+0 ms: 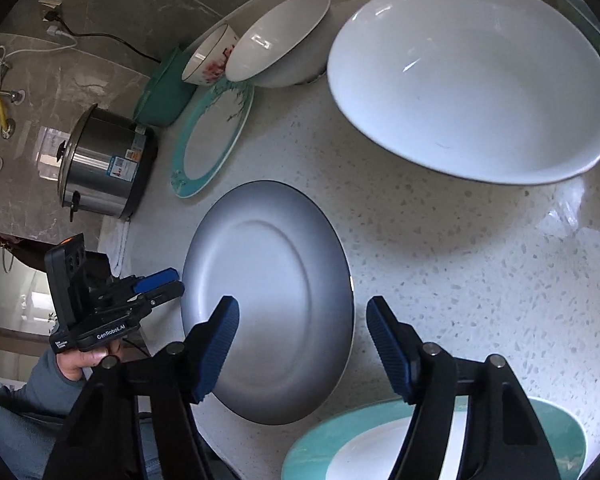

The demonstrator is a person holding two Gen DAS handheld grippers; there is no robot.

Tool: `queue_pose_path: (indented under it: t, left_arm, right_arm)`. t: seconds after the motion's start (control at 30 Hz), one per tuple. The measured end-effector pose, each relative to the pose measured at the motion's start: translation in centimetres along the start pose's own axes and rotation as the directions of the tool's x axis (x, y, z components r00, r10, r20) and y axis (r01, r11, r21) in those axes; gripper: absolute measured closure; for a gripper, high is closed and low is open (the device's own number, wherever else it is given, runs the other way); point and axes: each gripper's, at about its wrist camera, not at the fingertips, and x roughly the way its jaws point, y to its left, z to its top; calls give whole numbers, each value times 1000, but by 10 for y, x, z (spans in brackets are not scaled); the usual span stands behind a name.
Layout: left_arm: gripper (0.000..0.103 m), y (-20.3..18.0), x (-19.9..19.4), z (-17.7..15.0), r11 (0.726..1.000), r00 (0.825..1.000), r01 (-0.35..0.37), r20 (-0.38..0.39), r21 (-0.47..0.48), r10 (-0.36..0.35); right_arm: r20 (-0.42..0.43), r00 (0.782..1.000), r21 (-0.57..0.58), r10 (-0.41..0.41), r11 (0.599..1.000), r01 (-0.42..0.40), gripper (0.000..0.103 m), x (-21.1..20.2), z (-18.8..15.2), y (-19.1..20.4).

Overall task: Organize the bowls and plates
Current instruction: 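Reach the right tool to the grey-rimmed white plate and grip its rim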

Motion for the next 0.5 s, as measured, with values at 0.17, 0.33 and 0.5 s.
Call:
queue_pose_path:
  t: [0.17,0.33,0.5]
  left_arm:
    - [69,-2,3,1,1000,999,20,-34,1,-20]
    - [73,-7,8,5,999,999,34,-41,2,-34]
    - [73,-7,12,4,997,997,56,-58,-58,-59]
  right_arm:
    - [-13,1000,-7,-10,1000,10,36,4,1,-1]
    - [-56,998,-17,-38,999,37,37,15,7,4]
    - [-87,996,5,-32,999,33,38,20,8,0]
